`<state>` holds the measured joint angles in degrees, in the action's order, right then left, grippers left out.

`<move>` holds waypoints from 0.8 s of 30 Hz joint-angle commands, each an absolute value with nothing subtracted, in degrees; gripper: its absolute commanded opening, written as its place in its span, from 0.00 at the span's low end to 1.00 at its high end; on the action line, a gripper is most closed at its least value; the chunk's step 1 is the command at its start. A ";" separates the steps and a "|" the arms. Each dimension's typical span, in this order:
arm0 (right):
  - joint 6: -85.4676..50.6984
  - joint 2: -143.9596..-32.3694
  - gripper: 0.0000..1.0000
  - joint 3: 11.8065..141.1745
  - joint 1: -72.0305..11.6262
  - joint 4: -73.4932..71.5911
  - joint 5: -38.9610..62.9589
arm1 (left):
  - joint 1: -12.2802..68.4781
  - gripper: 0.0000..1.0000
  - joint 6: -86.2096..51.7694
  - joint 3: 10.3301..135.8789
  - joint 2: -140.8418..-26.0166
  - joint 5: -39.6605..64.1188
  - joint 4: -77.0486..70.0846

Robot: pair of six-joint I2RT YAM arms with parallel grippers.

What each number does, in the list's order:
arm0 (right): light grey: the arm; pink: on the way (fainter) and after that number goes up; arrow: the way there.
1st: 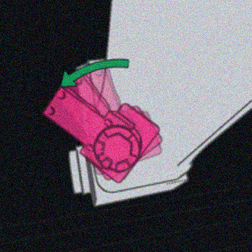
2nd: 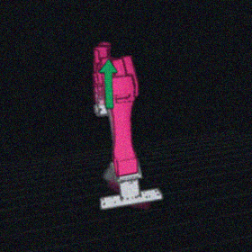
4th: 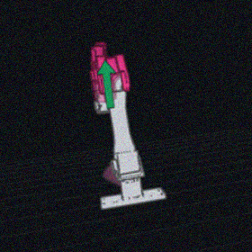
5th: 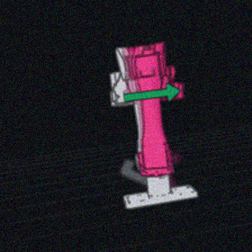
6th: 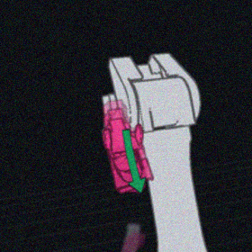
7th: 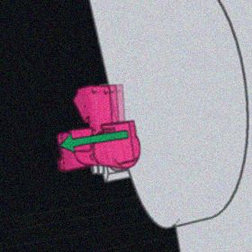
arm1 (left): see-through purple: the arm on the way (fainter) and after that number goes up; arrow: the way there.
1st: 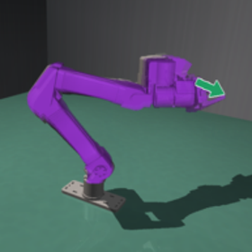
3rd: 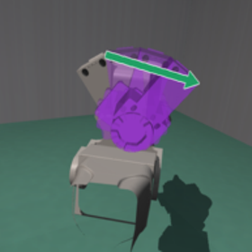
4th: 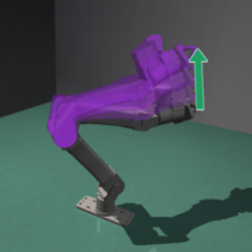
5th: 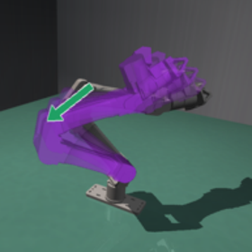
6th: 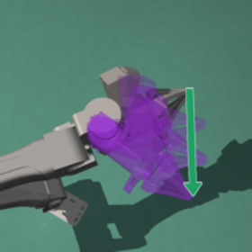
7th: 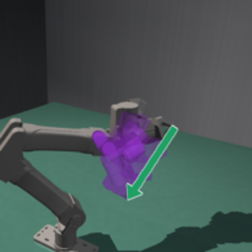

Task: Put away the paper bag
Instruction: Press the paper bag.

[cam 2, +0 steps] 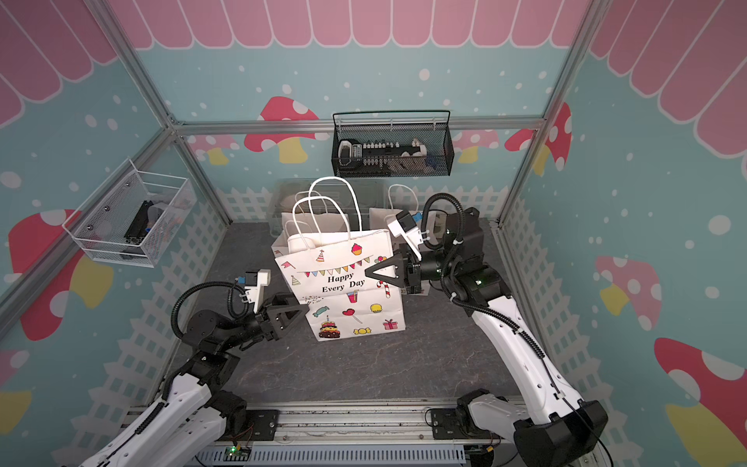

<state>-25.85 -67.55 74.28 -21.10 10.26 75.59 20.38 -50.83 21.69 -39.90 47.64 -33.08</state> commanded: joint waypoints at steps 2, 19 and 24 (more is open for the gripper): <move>-25.67 -68.77 0.00 76.58 -20.46 7.93 83.83 | 21.67 0.82 -52.31 20.22 -38.90 46.15 -36.55; -29.08 -69.08 0.00 80.29 -19.51 8.26 90.42 | 25.09 0.80 -37.45 25.50 -18.74 27.05 -8.99; -30.44 -68.59 0.00 80.84 -19.42 8.16 90.53 | 25.05 0.81 -33.66 29.22 -20.96 30.12 -3.14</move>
<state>-29.71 -69.63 79.53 -19.81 9.37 87.46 24.99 -37.65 27.75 -19.25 31.07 -10.50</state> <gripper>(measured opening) 0.048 0.803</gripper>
